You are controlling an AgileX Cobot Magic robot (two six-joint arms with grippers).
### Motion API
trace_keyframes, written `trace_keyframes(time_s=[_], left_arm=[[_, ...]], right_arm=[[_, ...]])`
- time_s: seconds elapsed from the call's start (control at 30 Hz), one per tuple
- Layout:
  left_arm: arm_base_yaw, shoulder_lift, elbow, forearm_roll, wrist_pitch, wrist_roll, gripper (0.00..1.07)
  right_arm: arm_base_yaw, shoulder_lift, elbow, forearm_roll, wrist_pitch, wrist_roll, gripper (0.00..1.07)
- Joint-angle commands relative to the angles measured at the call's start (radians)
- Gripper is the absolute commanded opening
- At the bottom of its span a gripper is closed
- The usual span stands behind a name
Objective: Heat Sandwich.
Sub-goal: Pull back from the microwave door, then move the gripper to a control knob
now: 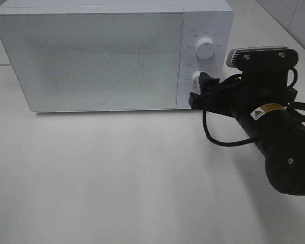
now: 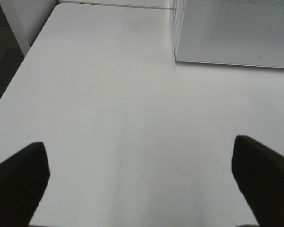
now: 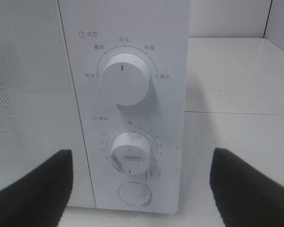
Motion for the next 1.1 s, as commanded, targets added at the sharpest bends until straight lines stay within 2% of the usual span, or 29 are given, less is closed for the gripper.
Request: trace_keyframes(time_s=[0.03, 0.67, 1.1], left_arm=[[0.001, -0.027, 0.001, -0.005, -0.009, 0.003, 1.0], [0.001, -0.027, 0.001, -0.005, -0.009, 0.003, 1.0], [0.001, -0.026, 0.001, -0.005, -0.009, 0.004, 1.0]], right_arm=[[0.015, 0.024, -0.034, 0.002, -0.018, -0.013, 0.76], [0.01, 0.193, -0.172, 0.015, -0.032, -0.037, 0.77], [-0.049, 0.288, -0.287, -0.01, 0.04, -0.039, 0.77]])
